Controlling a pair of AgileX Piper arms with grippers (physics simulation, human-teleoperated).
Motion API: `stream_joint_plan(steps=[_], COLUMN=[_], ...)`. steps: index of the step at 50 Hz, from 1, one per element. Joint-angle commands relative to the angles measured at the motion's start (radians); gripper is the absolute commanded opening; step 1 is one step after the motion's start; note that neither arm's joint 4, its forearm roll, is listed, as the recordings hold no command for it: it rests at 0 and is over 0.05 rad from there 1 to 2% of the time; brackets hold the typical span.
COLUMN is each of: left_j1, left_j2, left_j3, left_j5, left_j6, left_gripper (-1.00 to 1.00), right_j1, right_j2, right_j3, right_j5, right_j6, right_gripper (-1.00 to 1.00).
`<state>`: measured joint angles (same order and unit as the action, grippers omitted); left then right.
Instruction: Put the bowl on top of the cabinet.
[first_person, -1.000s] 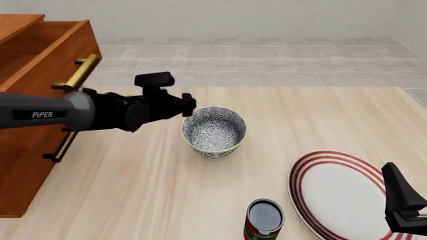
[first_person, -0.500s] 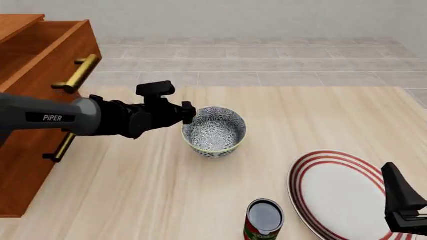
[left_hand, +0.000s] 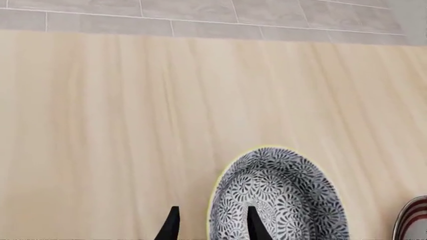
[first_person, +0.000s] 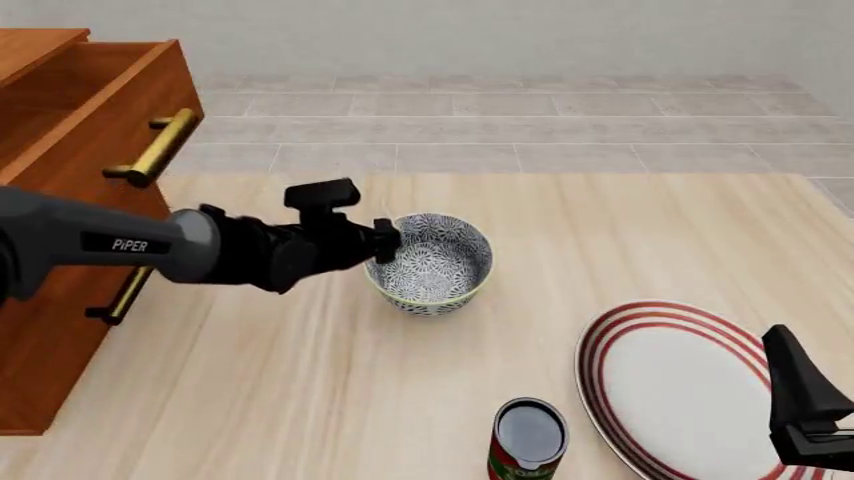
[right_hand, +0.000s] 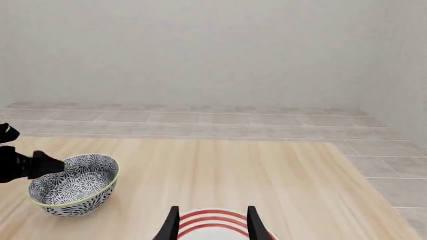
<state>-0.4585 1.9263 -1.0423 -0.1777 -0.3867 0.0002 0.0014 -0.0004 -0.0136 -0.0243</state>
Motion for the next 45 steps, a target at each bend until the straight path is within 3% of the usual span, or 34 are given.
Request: stream_joint_plan(steps=[1,45], left_j1=[-0.014,-0.025], left_j2=[0.016,0.070], left_j3=[0.008,0.012], left_j5=[-0.016,-0.051], left_j6=[-0.016,-0.026], left_gripper=[1.00,1.00], right_j1=[-0.001,0.000], right_j2=[-0.001,0.000], right_j3=[0.000,0.000], right_j5=[-0.001,-0.002], right_j6=[0.001,0.001], right_gripper=[1.00,1.00])
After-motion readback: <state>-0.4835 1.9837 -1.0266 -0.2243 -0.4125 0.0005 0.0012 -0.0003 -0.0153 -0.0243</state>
